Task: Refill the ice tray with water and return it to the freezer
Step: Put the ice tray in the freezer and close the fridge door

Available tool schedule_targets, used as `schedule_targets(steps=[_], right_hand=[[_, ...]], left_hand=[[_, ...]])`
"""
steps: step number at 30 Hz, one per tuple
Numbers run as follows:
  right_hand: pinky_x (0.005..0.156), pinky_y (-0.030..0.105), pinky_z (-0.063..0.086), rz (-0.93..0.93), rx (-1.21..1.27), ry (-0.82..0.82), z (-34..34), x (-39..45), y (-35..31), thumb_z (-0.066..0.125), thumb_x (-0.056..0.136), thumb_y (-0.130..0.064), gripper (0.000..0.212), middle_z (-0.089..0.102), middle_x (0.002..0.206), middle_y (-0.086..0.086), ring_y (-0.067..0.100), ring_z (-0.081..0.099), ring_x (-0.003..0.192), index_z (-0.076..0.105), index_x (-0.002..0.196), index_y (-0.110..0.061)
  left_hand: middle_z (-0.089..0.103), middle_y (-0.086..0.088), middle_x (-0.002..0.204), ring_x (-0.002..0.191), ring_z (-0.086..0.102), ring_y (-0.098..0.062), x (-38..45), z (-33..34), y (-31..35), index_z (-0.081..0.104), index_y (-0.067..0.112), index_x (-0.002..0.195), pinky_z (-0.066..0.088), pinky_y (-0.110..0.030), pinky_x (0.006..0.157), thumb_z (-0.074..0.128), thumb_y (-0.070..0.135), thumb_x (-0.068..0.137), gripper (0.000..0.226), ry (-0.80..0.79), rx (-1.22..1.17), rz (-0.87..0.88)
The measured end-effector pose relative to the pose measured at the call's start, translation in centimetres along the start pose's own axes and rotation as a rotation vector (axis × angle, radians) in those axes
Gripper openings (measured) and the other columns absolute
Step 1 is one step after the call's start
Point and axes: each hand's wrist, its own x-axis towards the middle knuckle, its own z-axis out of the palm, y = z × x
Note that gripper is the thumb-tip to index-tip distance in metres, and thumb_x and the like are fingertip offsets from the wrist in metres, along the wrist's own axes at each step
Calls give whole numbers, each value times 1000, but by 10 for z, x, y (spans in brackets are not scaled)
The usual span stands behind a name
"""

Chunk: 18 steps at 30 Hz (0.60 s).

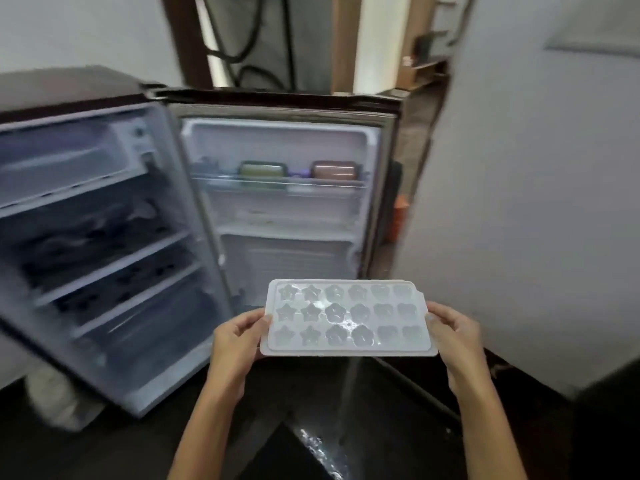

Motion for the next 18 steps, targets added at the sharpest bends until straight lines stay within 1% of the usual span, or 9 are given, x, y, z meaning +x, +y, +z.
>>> schedule_targets(steps=[2, 4, 6, 8, 10, 12, 14, 16, 18], right_hand=[[56, 22, 54, -11, -25, -95, 38, 8, -2, 59, 86, -4, 22, 75, 82, 1, 15, 72, 75, 72, 96, -19], [65, 31, 56, -25, -45, -192, 77, 15, -3, 59, 86, -3, 21, 75, 84, 5, 19, 71, 78, 72, 96, -16], [70, 33, 56, -45, -57, -277, 118, 20, -3, 60, 87, -2, 20, 75, 84, 3, 19, 71, 79, 72, 96, -15], [70, 31, 54, -69, -67, -348, 158, 25, -4, 60, 87, -3, 20, 75, 83, 0, 17, 70, 79, 72, 98, -14], [67, 29, 54, -103, -89, -418, 198, 28, -6, 60, 88, -5, 20, 75, 82, -4, 13, 71, 78, 72, 97, -18], [62, 24, 52, -127, -99, -480, 237, 32, -10, 60, 89, -7, 19, 75, 81, -7, 9, 71, 75, 71, 97, -21], [57, 18, 51, -152, -100, -531, 275, 37, -15, 59, 89, -7, 19, 75, 82, -6, 6, 70, 73, 70, 98, -19], [53, 13, 48, -183, -102, -564, 310, 42, -23, 57, 90, -4, 20, 75, 79, -8, 2, 69, 68, 71, 97, -17], [49, 10, 46, -211, -89, -576, 344, 47, -29, 54, 90, -1, 24, 73, 71, -14, -3, 67, 63, 70, 91, -19]], left_hand=[[76, -1, 84, 76, 73, -15, -2, -30, 2, 71, 14, 94, 55, -24, 60, 59, 11, 91, 13, 122, -21, 6], [76, -1, 84, 76, 72, -13, -3, -59, 4, 72, 14, 95, 54, -22, 59, 59, 11, 91, 13, 224, -41, 7], [76, -2, 85, 75, 72, -13, 1, -88, 7, 71, 12, 96, 54, -21, 57, 59, 10, 91, 14, 316, -52, 5], [76, -5, 85, 75, 72, -15, 8, -116, 12, 71, 9, 98, 54, -22, 58, 58, 8, 91, 14, 397, -73, 14], [76, -5, 85, 76, 71, -16, 17, -141, 20, 71, 8, 99, 54, -26, 61, 58, 8, 91, 15, 459, -78, 23], [75, -1, 76, 66, 70, -11, 28, -167, 29, 71, 9, 95, 53, -23, 55, 59, 8, 91, 13, 502, -77, 43], [75, 0, 71, 59, 68, -8, 40, -191, 39, 72, 10, 92, 51, -19, 48, 60, 7, 90, 12, 535, -82, 61], [76, -4, 76, 64, 70, -11, 55, -214, 50, 72, 9, 93, 52, -20, 50, 61, 6, 89, 12, 549, -77, 80], [76, -4, 80, 68, 71, -13, 70, -235, 60, 71, 10, 94, 53, -19, 51, 61, 5, 89, 13, 550, -58, 104]])
